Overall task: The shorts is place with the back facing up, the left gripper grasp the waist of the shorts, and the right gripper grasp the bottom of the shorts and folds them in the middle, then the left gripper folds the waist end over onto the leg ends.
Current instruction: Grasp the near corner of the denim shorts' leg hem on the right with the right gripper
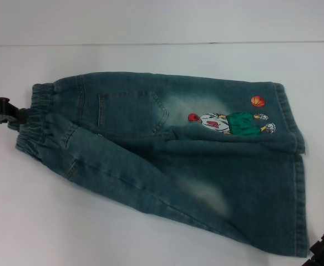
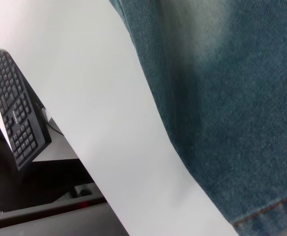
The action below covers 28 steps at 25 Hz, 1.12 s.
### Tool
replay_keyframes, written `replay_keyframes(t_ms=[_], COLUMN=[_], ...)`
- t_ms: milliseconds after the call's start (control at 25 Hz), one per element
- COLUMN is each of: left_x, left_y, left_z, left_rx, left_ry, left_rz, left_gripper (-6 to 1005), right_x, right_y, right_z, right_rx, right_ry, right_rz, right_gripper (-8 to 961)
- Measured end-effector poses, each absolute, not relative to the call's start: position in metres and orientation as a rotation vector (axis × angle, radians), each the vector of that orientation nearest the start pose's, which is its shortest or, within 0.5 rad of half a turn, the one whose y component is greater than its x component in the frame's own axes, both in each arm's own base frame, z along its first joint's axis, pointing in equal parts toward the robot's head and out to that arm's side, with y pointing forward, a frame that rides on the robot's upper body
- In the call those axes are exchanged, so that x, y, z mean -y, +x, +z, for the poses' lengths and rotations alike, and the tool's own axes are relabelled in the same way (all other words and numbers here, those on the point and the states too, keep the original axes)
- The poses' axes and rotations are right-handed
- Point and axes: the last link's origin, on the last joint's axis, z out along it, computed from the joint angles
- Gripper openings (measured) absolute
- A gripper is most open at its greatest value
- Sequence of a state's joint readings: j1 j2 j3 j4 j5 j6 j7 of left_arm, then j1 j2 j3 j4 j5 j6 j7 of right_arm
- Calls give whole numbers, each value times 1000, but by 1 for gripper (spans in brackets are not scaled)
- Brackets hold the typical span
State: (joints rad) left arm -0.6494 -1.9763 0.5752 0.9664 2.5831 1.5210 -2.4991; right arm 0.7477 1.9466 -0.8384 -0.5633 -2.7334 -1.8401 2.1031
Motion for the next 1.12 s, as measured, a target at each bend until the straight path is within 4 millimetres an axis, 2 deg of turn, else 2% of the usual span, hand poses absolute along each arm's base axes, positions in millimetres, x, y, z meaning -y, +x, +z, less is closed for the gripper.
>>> replay_keyframes(t_ms=[1040, 1120], left_x=[-374, -374], left_y=[-296, -297], left_z=[89, 89], left_rx=[1643, 1643], left_ry=[-2112, -2112], left_rz=[-134, -134], left_gripper=[95, 96], right_x=[-317, -317], right_y=[271, 270], right_z=[8, 6], right_rx=[-1439, -1408], right_ry=[-2979, -2994], right_rz=[-533, -537], right_gripper=[851, 779])
